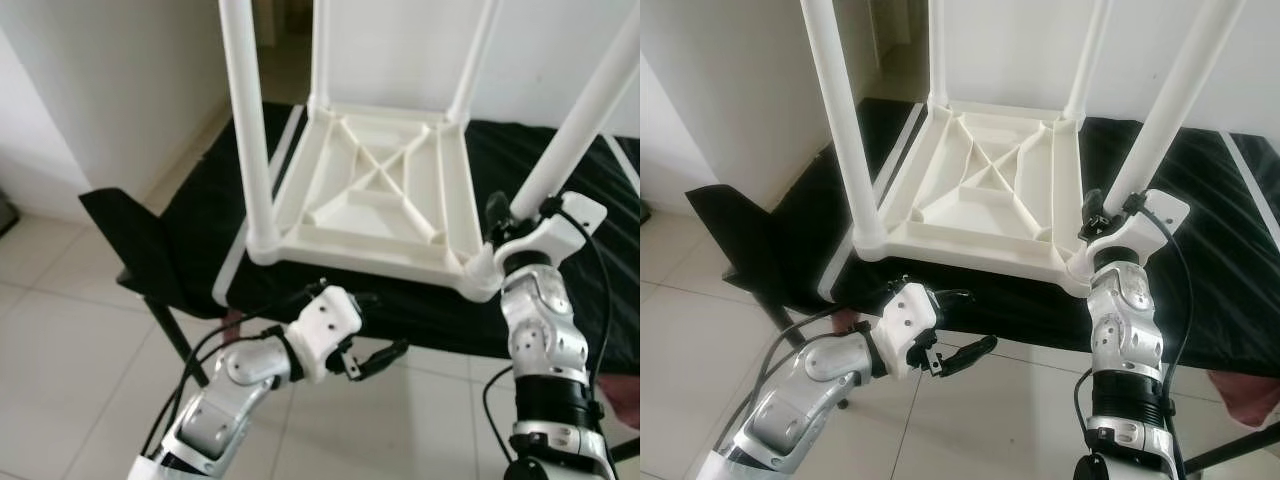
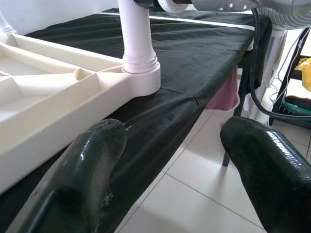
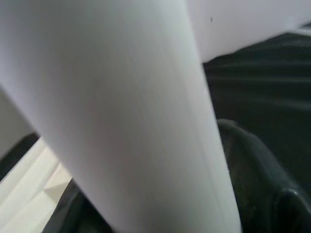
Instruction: Building children table
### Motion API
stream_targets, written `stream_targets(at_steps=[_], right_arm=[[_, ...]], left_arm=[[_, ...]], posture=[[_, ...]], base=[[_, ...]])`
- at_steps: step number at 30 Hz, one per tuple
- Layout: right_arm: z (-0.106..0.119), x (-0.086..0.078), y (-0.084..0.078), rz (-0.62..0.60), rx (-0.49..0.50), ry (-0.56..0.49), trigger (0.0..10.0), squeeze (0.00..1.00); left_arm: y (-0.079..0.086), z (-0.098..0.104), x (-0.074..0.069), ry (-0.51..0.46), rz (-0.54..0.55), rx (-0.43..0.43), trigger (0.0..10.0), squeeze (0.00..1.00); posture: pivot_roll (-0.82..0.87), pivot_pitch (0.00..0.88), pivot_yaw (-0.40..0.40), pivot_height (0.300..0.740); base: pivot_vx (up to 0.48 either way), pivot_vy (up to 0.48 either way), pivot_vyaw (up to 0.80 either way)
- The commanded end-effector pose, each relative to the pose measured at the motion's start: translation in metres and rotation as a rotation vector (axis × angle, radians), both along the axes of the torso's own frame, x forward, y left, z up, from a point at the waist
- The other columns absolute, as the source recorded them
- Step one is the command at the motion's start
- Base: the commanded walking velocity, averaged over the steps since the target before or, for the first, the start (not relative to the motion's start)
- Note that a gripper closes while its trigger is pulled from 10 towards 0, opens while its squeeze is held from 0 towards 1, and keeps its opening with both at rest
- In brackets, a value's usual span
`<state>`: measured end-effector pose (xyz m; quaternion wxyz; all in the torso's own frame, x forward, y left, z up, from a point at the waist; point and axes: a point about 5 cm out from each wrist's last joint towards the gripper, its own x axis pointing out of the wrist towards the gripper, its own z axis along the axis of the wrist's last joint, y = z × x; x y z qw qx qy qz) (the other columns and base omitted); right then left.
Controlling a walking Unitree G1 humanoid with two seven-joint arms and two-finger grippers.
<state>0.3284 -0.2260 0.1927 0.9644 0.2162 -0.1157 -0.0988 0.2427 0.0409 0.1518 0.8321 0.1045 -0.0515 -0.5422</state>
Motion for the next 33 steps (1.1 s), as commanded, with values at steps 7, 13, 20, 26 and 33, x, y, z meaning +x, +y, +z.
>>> stream_targets(at_steps=[7,13,20,26,33], right_arm=[[-0.009,0.000,-0.008,0.114,0.645,-0.130,10.0,0.00],[-0.044,-0.014,-0.018,0.107,0.942,-0.151,10.0,0.00],[-0.077,-0.036,-0.014,0.065,1.041,-0.105,10.0,0.00],[-0.085,-0.045,-0.017,0.066,1.072,-0.101,10.0,0.00],[-0.091,-0.053,-0.018,0.051,1.076,-0.108,10.0,0.00]], left_arm=[[-0.001,-0.002,-0.005,0.036,-0.049,0.009,10.0,0.00],[0.004,-0.003,0.008,0.006,0.033,0.034,10.0,0.00],[0.035,0.008,0.090,0.056,0.524,0.063,10.0,0.00],[0.051,0.078,0.157,0.058,0.804,-0.123,10.0,0.00],[0.032,0.145,0.171,0.122,0.704,-0.374,10.0,0.00]], posture=[[0.03,0.022,0.000,0.740],[0.03,0.025,0.001,0.740],[0.03,0.032,0.006,0.740],[0.02,0.035,0.026,0.740],[0.02,0.040,0.041,0.740]], base=[[0.000,0.000,0.00],[0.000,0.000,0.00],[0.000,0.000,0.00],[0.000,0.000,0.00],[0.000,0.000,0.00]])
